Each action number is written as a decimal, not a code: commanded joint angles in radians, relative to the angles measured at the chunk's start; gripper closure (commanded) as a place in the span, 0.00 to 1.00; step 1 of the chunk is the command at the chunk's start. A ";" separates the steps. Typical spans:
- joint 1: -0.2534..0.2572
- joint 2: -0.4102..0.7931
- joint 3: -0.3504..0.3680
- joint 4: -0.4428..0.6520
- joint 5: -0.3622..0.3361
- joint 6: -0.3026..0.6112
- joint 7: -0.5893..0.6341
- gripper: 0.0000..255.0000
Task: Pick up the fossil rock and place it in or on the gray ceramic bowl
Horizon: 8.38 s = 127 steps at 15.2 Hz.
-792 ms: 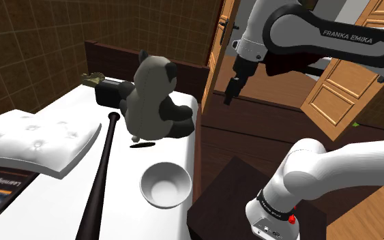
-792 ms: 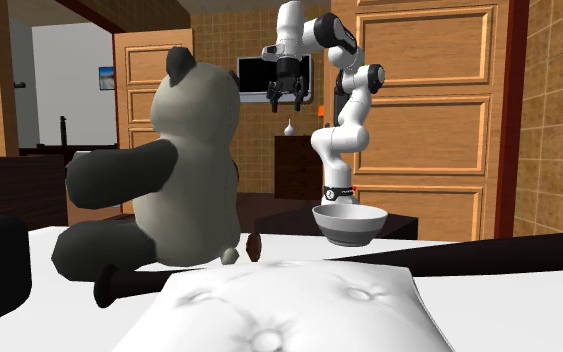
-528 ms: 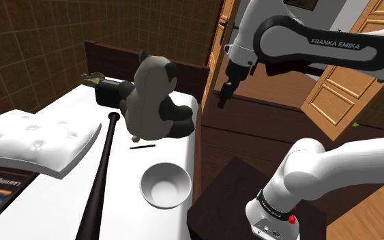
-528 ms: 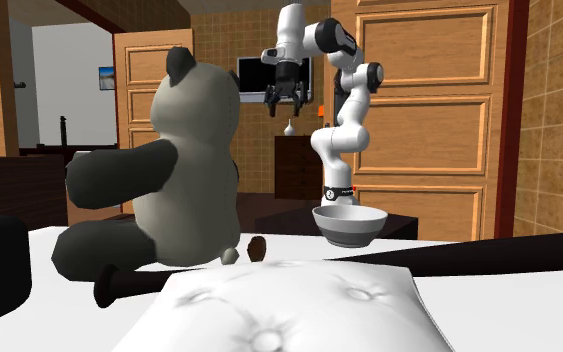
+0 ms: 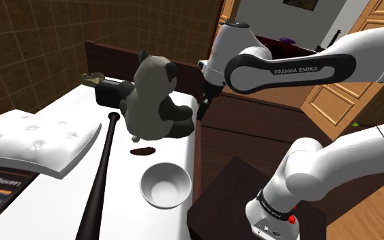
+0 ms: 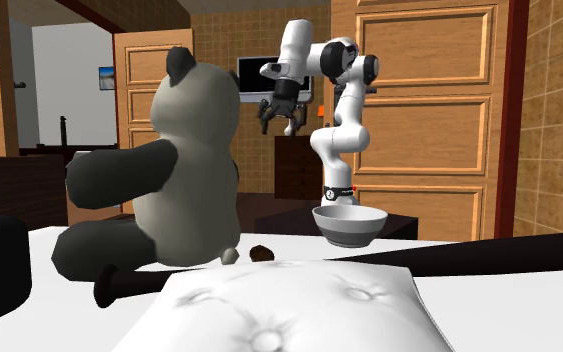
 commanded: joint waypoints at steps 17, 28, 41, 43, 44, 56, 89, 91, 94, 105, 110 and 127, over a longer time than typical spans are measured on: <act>-0.046 0.659 0.196 0.149 -0.673 0.587 0.261 0.00; 0.002 0.907 0.132 0.302 -1.007 0.640 0.462 0.00; 0.003 0.907 0.132 0.302 -1.007 0.640 0.462 1.00; 0.003 0.907 0.132 0.302 -1.007 0.640 0.462 1.00; 0.003 0.907 0.132 0.302 -1.007 0.640 0.462 1.00; -0.290 1.219 0.467 0.672 -0.280 0.254 -0.367 0.00; -0.333 1.105 0.526 0.680 -0.204 0.143 -0.410 1.00; -0.338 1.089 0.534 0.685 -0.192 0.124 -0.417 1.00; -0.347 1.065 0.545 0.694 -0.174 0.095 -0.428 1.00; -0.376 0.960 0.588 0.692 -0.104 0.009 -0.455 1.00; -0.405 0.787 0.650 0.486 0.003 0.077 -0.450 1.00; -0.292 0.365 0.753 0.080 0.388 0.174 -0.486 1.00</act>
